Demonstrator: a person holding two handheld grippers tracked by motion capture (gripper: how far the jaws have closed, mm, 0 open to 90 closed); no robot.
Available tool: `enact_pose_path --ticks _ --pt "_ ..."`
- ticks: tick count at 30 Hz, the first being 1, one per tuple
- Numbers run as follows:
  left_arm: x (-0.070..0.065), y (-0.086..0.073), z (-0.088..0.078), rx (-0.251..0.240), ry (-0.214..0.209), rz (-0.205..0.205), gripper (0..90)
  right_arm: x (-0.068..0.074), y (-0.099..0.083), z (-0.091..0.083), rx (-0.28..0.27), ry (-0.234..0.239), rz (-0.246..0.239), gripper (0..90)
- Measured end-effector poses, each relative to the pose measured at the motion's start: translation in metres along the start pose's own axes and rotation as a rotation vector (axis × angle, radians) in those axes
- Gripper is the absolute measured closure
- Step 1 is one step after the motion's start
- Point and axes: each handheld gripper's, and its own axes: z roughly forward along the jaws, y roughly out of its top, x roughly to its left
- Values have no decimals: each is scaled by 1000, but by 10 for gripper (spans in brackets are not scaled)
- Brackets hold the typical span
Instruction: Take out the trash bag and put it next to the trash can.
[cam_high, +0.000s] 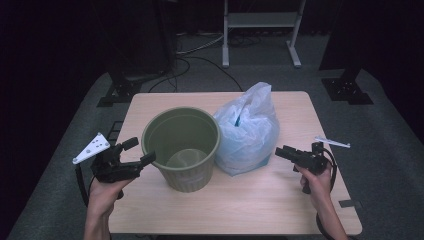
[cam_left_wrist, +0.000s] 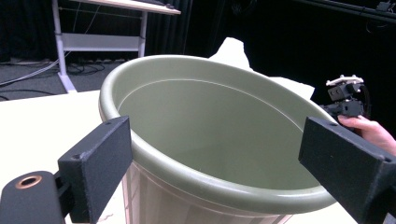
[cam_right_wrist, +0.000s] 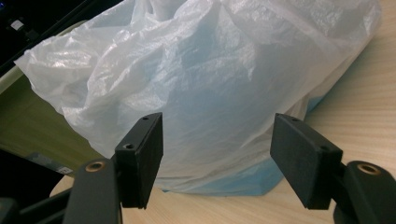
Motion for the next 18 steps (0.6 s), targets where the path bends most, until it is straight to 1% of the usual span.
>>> enact_pose_path --ticks 14,18 --pt "0 0 0 2 0 2 85 -3 -19 -9 -7 -28 -1 334" --pt "-1 0 0 3 1 2 85 -3 -26 -15 -14 -35 2 333"
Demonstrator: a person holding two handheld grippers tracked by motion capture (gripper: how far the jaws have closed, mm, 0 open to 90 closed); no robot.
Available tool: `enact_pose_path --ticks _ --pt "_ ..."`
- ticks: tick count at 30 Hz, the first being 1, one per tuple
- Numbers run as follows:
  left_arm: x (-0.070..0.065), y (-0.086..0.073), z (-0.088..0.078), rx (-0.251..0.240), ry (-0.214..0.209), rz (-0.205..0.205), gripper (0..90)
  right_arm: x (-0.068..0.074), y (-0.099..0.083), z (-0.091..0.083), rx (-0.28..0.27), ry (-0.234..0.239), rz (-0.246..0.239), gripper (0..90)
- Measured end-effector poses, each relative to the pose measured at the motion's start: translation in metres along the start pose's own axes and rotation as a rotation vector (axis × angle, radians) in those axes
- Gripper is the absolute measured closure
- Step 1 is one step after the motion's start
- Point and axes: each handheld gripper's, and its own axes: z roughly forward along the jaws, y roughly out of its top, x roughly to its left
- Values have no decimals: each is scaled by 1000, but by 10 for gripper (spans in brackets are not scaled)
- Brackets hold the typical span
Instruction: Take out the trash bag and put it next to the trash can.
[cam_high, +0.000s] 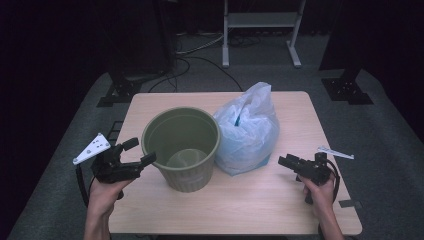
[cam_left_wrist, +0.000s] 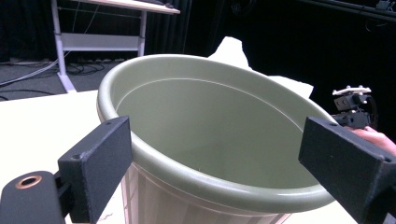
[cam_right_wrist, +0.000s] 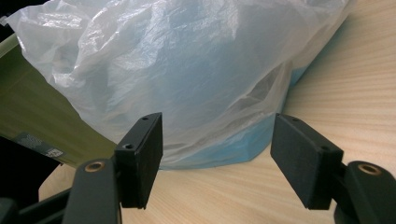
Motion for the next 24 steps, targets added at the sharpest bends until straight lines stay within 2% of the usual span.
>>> enact_pose_path --ticks 9,24 --pt "0 0 -1 -1 1 0 85 2 -10 -13 -34 -14 -8 329" --pt "-2 2 -2 -6 -2 6 85 15 -33 -39 -92 -37 -33 307"
